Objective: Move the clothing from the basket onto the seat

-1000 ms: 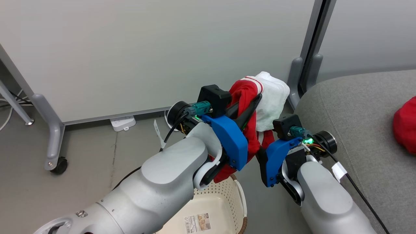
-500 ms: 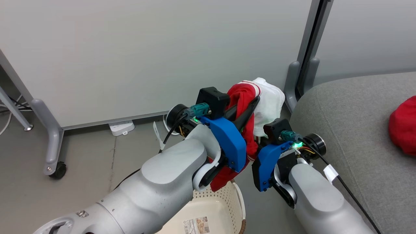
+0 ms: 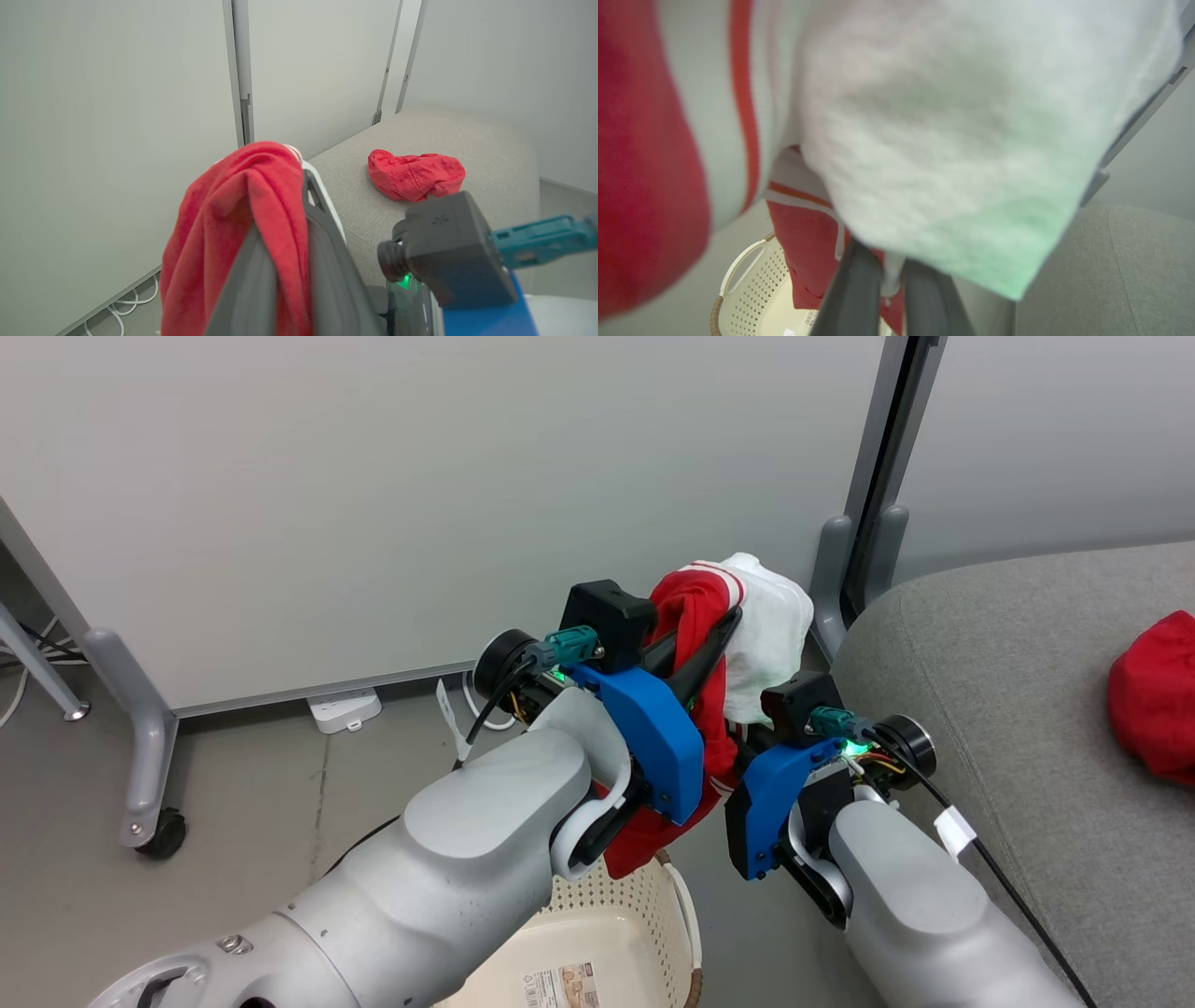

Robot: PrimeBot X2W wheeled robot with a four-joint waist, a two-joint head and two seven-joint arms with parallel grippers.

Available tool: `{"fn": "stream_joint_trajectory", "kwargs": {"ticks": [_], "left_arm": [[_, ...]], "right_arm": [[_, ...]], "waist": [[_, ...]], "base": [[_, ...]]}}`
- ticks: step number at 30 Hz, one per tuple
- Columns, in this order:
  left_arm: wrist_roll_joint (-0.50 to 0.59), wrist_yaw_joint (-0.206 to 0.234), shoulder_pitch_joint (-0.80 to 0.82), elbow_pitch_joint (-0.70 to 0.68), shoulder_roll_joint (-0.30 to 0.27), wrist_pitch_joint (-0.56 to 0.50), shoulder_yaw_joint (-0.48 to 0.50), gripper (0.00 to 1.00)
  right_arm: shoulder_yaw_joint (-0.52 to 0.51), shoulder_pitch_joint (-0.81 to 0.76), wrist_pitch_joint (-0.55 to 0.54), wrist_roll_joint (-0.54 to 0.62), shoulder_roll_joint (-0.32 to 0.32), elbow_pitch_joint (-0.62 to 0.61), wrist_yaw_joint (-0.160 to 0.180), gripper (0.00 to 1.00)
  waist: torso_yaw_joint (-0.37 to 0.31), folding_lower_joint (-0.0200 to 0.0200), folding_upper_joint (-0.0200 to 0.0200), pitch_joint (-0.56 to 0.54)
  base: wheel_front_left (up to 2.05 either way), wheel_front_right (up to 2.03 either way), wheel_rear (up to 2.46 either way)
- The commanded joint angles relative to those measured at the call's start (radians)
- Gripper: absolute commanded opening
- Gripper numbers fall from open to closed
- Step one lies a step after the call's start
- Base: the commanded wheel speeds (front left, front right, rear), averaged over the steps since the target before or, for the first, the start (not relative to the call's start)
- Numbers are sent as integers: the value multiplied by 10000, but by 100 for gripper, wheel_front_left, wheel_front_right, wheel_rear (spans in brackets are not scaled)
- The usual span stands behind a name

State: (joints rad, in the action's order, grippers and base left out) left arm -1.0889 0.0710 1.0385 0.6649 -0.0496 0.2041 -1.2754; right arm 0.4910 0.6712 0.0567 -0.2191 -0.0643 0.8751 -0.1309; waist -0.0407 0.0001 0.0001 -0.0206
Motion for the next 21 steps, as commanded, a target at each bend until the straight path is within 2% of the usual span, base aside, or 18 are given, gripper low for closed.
{"fn": "stream_joint_trajectory", "kwargs": {"ticks": [1, 7, 8, 9, 10, 11, 17, 21], "left_arm": [[36, -6, 77, 12, -18, 16, -55, 0], [-37, 1, 57, 56, -18, 34, -63, 0], [-48, 0, 56, 67, -18, 41, -64, 7], [-58, 4, 53, 77, -18, 47, -65, 37], [-66, 16, 42, 86, -18, 38, -66, 75], [-79, 30, 30, 95, -18, 26, -69, 100], [-5, -37, -303, 229, -20, 370, -59, 100], [243, -111, -807, 505, -31, 592, 287, 100]], "right_arm": [[34, 169, 87, -75, 0, 53, 3, 0], [147, 276, 178, -179, 21, 199, 3, 0], [163, 294, 207, -207, 25, 225, 3, 0], [179, 300, 225, -234, 28, 247, 3, 0], [204, 301, 235, -239, 31, 267, 3, 0], [228, 312, 259, -244, 33, 285, 3, 0], [312, 323, 395, -373, 46, 355, 3, 0], [320, 367, 499, -406, -11, 366, 3, 0]], "waist": [[-1, -1, -1, -9], [-33, -1, -1, -34], [-42, -1, -1, -33], [-52, -1, -1, -31], [-62, -1, -1, -29], [-73, -1, -1, -24], [-129, -1, -1, 25], [-130, -1, -1, 65]], "base": [[0, 0, 0], [0, 0, 0], [0, 0, 0], [0, 0, 0], [0, 0, 0], [0, 0, 0], [0, 0, 0], [0, 0, 0]]}}
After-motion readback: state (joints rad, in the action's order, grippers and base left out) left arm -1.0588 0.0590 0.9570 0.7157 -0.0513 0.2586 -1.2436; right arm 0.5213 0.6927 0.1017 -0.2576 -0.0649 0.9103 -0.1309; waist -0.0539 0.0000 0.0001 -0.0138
